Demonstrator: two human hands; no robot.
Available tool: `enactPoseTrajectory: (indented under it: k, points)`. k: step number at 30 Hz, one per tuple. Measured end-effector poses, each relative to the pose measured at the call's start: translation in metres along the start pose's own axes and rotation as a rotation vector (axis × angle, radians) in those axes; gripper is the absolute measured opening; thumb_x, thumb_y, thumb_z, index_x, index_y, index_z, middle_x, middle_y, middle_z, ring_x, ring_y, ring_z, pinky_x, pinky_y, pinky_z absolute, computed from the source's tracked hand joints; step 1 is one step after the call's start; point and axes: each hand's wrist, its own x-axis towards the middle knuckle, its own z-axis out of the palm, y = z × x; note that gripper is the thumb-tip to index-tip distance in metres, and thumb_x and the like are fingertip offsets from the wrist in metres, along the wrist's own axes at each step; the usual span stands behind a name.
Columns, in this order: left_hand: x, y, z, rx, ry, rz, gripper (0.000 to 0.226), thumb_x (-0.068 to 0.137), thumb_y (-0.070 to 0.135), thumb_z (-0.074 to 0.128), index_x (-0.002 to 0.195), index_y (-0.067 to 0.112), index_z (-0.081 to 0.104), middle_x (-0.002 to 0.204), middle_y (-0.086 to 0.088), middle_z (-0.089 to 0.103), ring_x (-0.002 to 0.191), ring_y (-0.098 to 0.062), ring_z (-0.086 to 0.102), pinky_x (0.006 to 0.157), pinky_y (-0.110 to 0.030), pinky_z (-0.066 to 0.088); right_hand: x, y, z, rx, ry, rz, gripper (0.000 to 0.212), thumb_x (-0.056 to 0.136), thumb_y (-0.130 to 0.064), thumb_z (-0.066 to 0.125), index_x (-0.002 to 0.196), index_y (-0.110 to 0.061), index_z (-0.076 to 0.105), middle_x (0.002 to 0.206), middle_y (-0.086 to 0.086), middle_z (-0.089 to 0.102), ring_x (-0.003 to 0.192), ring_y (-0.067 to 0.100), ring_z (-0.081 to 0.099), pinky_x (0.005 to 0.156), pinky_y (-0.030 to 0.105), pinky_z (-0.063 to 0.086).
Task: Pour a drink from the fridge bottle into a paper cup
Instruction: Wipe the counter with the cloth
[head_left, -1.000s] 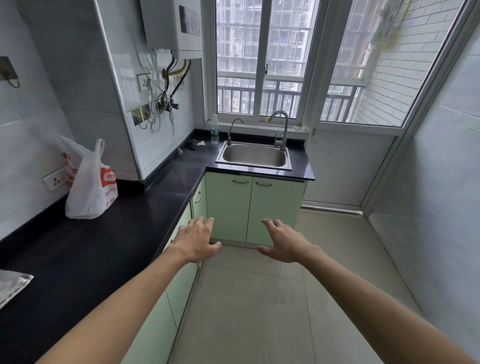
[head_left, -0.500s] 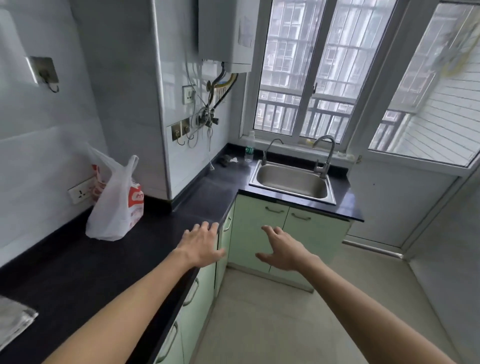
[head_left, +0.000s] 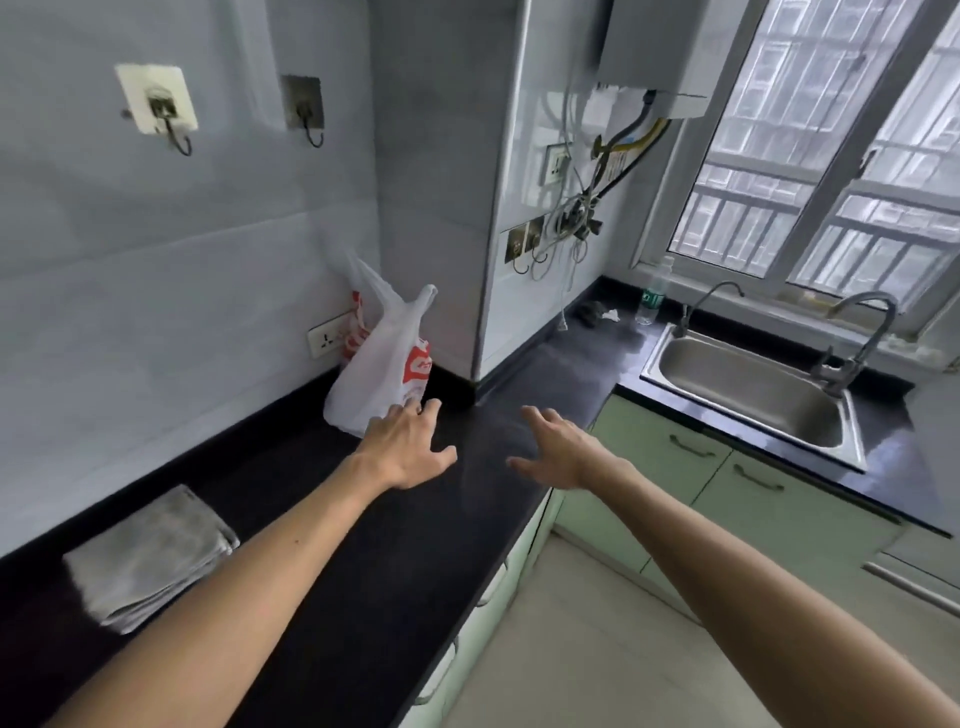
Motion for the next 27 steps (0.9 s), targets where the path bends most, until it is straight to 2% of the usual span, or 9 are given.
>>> enactPoseTrajectory:
  k: [4, 9, 12, 15, 22, 27]
  points:
    - [-0.009, -0.045, -0.003, 0.006, 0.006, -0.131, 0.07, 0.092, 0.054, 0.052, 0.146, 0.014, 0.032, 0.142, -0.012, 0.047, 0.127, -0.032, 0.048, 0.098, -0.047, 0.046, 0.041, -0.038, 0.011, -0.006, -0.055, -0.12, 0.085, 0.089, -0.056, 0.058, 0.154, -0.02, 0.016, 0.144, 0.012, 0.04, 0.13, 0.037, 0.045, 0.099, 0.048, 0.045]
    - [-0.021, -0.097, -0.003, 0.004, 0.008, -0.322, 0.075, 0.092, 0.057, 0.05, 0.15, 0.014, 0.029, 0.144, -0.013, 0.044, 0.129, -0.033, 0.047, 0.101, -0.05, 0.044, 0.093, -0.084, 0.023, -0.019, -0.133, -0.289, 0.085, 0.09, -0.055, 0.057, 0.155, -0.024, 0.012, 0.141, 0.012, 0.042, 0.127, 0.036, 0.046, 0.099, 0.049, 0.045]
    - [-0.032, -0.123, -0.001, 0.008, 0.006, -0.442, 0.076, 0.092, 0.057, 0.05, 0.152, 0.015, 0.026, 0.146, -0.013, 0.042, 0.131, -0.032, 0.045, 0.102, -0.05, 0.043, 0.12, -0.111, 0.028, -0.015, -0.195, -0.387, 0.083, 0.091, -0.053, 0.058, 0.154, -0.021, 0.015, 0.146, 0.013, 0.039, 0.129, 0.036, 0.045, 0.1, 0.049, 0.044]
    - [-0.043, -0.145, 0.002, 0.02, -0.004, -0.552, 0.075, 0.093, 0.056, 0.049, 0.151, 0.015, 0.026, 0.146, -0.012, 0.043, 0.131, -0.032, 0.045, 0.101, -0.049, 0.042, 0.143, -0.135, 0.035, -0.021, -0.234, -0.492, 0.08, 0.092, -0.052, 0.058, 0.153, -0.019, 0.017, 0.141, 0.014, 0.042, 0.125, 0.037, 0.049, 0.1, 0.049, 0.045]
    - [-0.078, -0.168, 0.02, 0.029, -0.003, -0.744, 0.067, 0.091, 0.055, 0.05, 0.142, 0.013, 0.036, 0.137, -0.012, 0.051, 0.118, -0.031, 0.053, 0.092, -0.043, 0.048, 0.18, -0.182, 0.063, -0.021, -0.349, -0.672, 0.083, 0.092, -0.054, 0.058, 0.155, -0.021, 0.014, 0.148, 0.013, 0.038, 0.128, 0.034, 0.048, 0.104, 0.047, 0.044]
    - [-0.111, -0.164, 0.053, -0.005, -0.044, -0.864, 0.064, 0.092, 0.051, 0.05, 0.142, 0.015, 0.035, 0.137, -0.009, 0.048, 0.12, -0.03, 0.051, 0.091, -0.045, 0.046, 0.18, -0.217, 0.101, -0.048, -0.429, -0.79, 0.082, 0.091, -0.053, 0.059, 0.154, -0.023, 0.017, 0.148, 0.011, 0.037, 0.131, 0.034, 0.045, 0.104, 0.049, 0.042]
